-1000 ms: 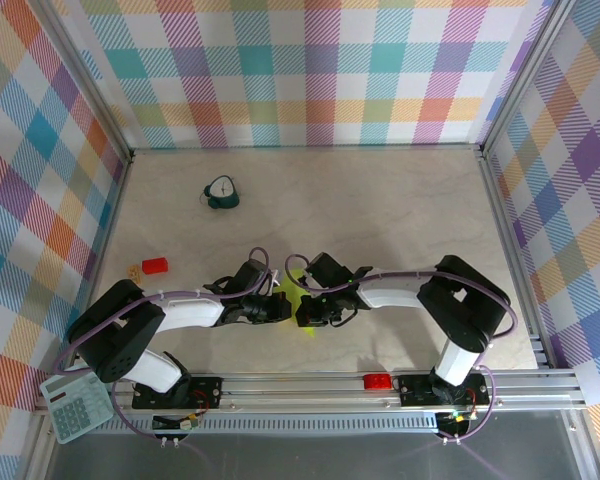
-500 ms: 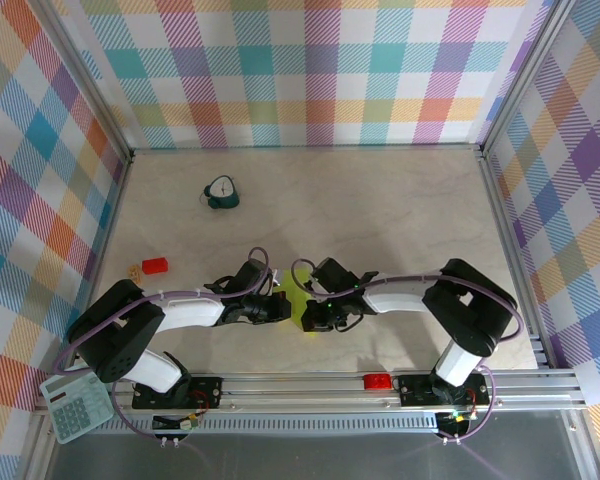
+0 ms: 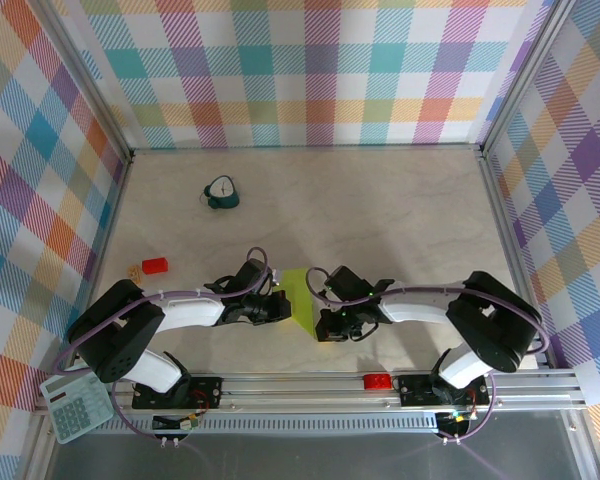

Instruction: Fold a paper plane with a square sheet of paper (fold left side to right side)

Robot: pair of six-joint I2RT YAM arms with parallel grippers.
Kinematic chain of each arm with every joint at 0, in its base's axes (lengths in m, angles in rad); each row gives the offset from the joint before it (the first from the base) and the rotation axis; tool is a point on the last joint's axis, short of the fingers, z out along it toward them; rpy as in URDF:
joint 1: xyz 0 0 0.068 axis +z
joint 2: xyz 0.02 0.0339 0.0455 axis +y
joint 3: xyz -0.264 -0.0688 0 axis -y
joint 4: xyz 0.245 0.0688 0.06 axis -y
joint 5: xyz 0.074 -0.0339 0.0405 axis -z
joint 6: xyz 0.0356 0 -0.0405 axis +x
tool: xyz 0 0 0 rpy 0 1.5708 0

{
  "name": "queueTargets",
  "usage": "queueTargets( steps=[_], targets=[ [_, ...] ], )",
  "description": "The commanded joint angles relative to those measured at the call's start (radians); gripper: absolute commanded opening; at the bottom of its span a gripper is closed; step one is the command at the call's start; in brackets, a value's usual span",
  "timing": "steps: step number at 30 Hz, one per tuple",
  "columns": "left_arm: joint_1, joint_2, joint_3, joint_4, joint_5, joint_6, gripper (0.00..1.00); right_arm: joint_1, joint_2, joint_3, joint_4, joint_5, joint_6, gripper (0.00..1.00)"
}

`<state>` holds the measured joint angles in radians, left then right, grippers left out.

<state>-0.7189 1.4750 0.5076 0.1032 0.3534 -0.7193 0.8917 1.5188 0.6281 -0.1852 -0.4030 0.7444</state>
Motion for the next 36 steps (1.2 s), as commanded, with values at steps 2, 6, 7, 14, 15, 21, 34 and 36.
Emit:
queueTargets(
  steps=[2,6,7,14,15,21,34,36],
  targets=[
    [-0.023,0.001,-0.004,-0.073,-0.062,-0.05,0.0,-0.049,-0.112,-0.011,-0.056,0.0,-0.015,0.02],
    [-0.044,0.007,0.004,-0.04,-0.06,-0.098,0.0,-0.11,-0.171,-0.03,-0.047,0.002,-0.035,0.13],
    [-0.047,0.008,0.007,-0.034,-0.06,-0.108,0.0,-0.123,-0.175,-0.035,-0.038,-0.001,-0.042,0.15],
    [-0.051,-0.036,0.053,-0.017,-0.053,-0.125,0.08,-0.179,-0.152,-0.048,0.047,-0.025,-0.088,0.27],
    [-0.049,-0.051,0.064,-0.03,-0.055,-0.114,0.11,-0.178,-0.146,-0.04,0.049,-0.024,-0.095,0.28],
    [0.019,-0.167,0.094,-0.155,-0.086,-0.045,0.34,-0.179,-0.108,0.013,0.071,-0.042,-0.149,0.36],
    [0.179,-0.217,0.038,-0.237,-0.034,0.024,0.57,-0.178,-0.005,0.108,0.086,-0.04,-0.191,0.47],
    [0.182,-0.192,0.038,-0.213,-0.009,0.026,0.57,-0.179,-0.01,0.105,0.087,-0.036,-0.19,0.47]
  ],
)
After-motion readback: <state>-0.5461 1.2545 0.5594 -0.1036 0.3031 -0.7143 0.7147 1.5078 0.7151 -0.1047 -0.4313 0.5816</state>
